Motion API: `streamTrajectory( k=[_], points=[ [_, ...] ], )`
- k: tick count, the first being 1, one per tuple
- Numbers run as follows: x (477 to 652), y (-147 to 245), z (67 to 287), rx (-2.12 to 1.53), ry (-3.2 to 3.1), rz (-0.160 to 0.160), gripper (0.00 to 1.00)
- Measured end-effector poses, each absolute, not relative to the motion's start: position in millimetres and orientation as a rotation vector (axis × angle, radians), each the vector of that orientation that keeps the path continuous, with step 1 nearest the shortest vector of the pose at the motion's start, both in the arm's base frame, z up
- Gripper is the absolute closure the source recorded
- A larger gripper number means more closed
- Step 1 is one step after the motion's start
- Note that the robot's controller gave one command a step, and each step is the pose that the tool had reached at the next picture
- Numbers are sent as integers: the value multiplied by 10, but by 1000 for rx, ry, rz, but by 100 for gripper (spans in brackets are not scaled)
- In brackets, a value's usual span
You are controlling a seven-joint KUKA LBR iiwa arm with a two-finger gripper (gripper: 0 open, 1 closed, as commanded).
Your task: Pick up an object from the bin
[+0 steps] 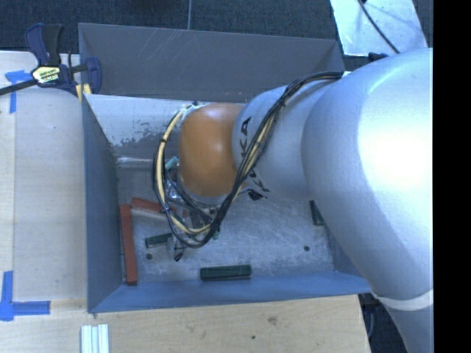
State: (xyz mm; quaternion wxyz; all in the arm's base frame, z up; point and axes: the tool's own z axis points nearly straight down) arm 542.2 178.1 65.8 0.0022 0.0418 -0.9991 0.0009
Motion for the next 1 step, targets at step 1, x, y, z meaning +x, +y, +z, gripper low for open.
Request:
streamTrajectory(
  k=[1],
  points=[
    [5461,1802,738,131,-3148,-5,100]
  ],
)
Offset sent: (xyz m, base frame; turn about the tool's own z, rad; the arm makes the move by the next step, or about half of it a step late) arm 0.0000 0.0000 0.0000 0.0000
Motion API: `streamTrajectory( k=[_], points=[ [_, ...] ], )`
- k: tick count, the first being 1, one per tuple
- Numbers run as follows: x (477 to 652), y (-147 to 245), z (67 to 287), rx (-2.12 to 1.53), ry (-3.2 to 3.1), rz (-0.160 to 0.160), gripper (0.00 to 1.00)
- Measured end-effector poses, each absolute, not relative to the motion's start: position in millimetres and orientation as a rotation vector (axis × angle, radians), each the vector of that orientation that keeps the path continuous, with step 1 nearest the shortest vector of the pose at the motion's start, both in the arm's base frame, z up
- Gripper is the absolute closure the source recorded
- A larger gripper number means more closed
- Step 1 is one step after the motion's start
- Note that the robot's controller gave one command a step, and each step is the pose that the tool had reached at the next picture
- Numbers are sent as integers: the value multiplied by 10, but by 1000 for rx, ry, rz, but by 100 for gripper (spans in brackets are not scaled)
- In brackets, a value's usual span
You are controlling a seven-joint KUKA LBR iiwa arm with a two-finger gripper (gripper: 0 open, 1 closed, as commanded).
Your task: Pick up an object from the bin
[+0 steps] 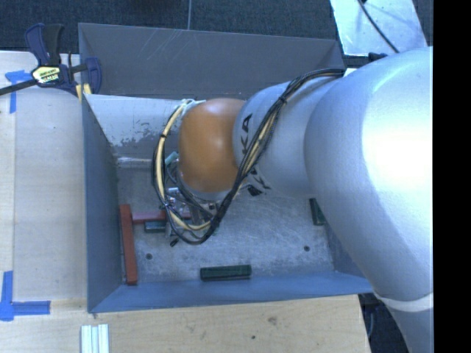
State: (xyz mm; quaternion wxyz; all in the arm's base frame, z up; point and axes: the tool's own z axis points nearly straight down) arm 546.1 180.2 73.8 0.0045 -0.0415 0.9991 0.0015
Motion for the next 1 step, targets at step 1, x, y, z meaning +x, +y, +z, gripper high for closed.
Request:
streamTrajectory(
  k=[1],
  points=[
    [5788,1629,2242,-101,3128,3,100]
  ],
)
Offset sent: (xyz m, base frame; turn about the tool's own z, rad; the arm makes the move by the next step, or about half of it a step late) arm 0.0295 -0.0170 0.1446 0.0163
